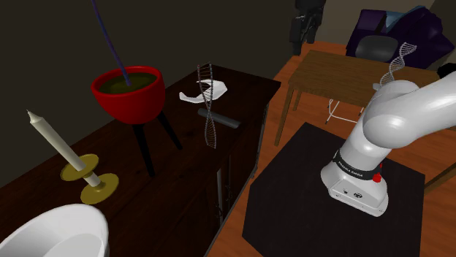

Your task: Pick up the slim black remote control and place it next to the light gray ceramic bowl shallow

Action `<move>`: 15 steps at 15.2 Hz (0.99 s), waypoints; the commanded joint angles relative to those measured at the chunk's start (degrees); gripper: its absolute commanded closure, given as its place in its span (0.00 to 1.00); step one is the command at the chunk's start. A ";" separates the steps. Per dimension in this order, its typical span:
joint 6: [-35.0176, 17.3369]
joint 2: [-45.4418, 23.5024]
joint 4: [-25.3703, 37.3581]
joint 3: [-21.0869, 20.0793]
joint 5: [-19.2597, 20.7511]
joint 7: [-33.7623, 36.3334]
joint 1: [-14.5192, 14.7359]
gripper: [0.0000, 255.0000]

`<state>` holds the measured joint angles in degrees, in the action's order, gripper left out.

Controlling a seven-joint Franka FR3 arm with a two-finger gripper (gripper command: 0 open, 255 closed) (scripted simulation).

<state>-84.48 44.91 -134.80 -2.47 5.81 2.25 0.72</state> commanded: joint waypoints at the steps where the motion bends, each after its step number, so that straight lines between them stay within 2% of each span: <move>1: 0.00 0.00 0.00 0.00 0.00 0.00 0.00 0.00; 8: -13.72 -7.52 -5.05 -1.16 -3.97 1.90 1.96 0.00; 15: -27.34 -18.37 -6.42 -2.69 -7.66 2.86 4.06 0.00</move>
<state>-109.27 28.66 -141.11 -4.64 -1.15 4.65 4.31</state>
